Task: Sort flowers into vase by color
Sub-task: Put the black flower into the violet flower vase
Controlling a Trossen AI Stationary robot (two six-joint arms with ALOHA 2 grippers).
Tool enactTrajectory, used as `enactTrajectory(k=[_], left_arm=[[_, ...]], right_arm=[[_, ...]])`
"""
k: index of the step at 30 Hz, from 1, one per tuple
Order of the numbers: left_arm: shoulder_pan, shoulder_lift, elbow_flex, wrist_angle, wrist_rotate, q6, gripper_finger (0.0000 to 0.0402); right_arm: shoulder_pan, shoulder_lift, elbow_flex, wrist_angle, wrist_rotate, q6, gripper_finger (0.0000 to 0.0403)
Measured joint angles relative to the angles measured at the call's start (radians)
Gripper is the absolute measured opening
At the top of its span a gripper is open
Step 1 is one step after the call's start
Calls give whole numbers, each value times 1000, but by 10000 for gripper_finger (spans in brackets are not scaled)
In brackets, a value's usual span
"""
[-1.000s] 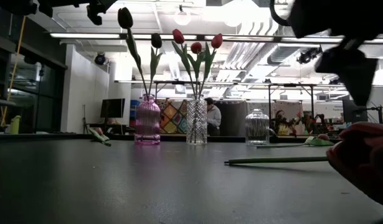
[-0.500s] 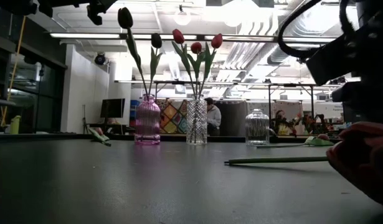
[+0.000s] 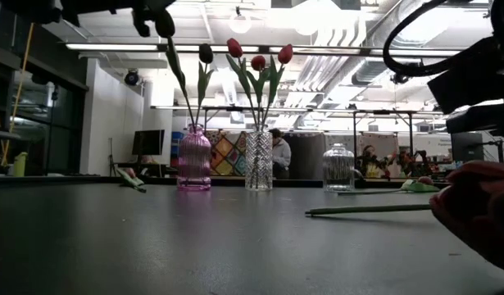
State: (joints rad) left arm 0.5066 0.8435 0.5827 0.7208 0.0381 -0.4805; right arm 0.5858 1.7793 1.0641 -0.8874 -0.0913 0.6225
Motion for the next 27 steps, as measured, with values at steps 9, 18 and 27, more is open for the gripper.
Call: enactTrajectory(k=[9,18,27], left_arm=[[-141,143,89,-180,-22,82,196],[-262,428,570,-1040,67,422,196],[-391,626,740,-1225,251,430,196]], right_arm=[[-47,-153,2,-102,21,-130,3],[-220,-248,128,-310,103,-663,1],[-353,-130,308,-313,257,-939,0]])
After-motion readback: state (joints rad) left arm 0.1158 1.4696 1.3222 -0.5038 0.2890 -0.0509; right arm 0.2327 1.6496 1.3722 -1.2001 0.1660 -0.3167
